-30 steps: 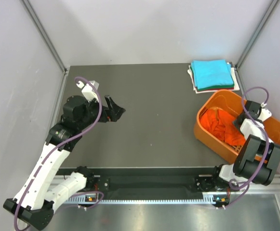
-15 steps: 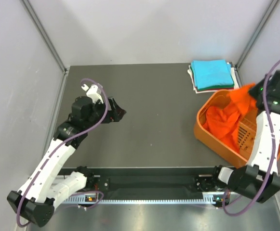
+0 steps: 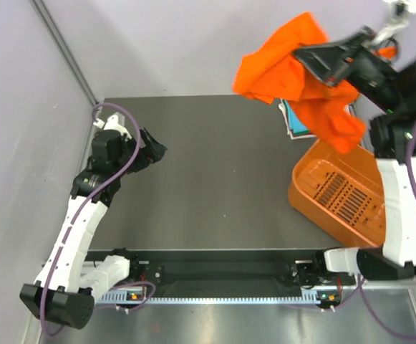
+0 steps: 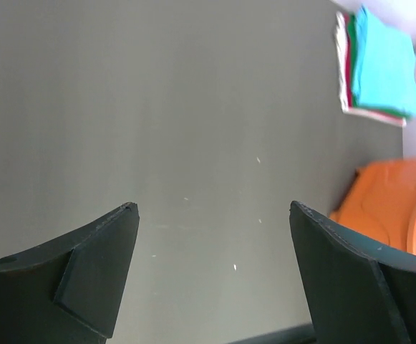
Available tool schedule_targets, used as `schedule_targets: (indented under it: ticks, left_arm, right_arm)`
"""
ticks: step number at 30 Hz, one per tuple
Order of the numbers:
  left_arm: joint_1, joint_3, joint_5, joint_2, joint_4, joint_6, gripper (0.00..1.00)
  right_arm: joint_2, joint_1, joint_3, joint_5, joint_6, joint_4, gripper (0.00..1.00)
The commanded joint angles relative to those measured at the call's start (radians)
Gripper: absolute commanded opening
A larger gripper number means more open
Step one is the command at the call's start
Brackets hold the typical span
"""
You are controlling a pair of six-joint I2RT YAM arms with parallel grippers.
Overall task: Fold and stack the t-shirts
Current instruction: Move the tshirt to the center of the board
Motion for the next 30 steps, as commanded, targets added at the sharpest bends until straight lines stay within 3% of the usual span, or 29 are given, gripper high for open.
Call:
schedule_targets:
  ticks: [1, 5, 8, 11, 12, 18, 21, 28, 30]
  left_arm:
    - [0.063, 0.034, -0.003, -0.049, -0.06, -0.02, 0.91]
    - [0.081, 0.01, -0.059, -0.112, -0.117, -0.004, 0.91]
    - [0.082, -0.013, -0.142, -0.172, -0.134, 0.021, 0.91]
    - [0.083, -0.039, -0.173, -0.21, -0.134, 0.043, 0.91]
    - [0.082, -0.047, -0.156, -0.21, -0.134, 0.044, 0.91]
    - [0.081, -0.197, 0.262, -0.135, 0.018, 0.049, 0.88]
    - [0.068, -0.243, 0.336, -0.051, 0.116, -0.016, 0.83]
    - [-0.193, -0.278, 0.117, 0.115, 0.234, -0.124, 0.8]
    - [-0.222, -0.298, 0.112, 0.147, 0.275, -0.149, 0.79]
  right_arm:
    - [0.226, 0.152, 0.163, 0.058, -0.094, -0.137, 0.0]
    - [0.323, 0.282, 0.106, 0.136, -0.116, -0.166, 0.0]
    - [0.36, 0.388, -0.119, 0.239, -0.186, -0.175, 0.05]
    - [0.441, 0.482, -0.159, 0.38, -0.327, -0.326, 0.27]
    - [0.46, 0.494, -0.158, 0.455, -0.382, -0.368, 0.39]
    - [0.382, 0.488, -0.273, 0.629, -0.441, -0.432, 0.54]
    - [0.295, 0.462, -0.368, 0.654, -0.468, -0.425, 0.56]
    - [0.243, 0.419, -0.551, 0.677, -0.423, -0.407, 0.47]
    - [0.266, 0.421, -0.577, 0.661, -0.398, -0.392, 0.43]
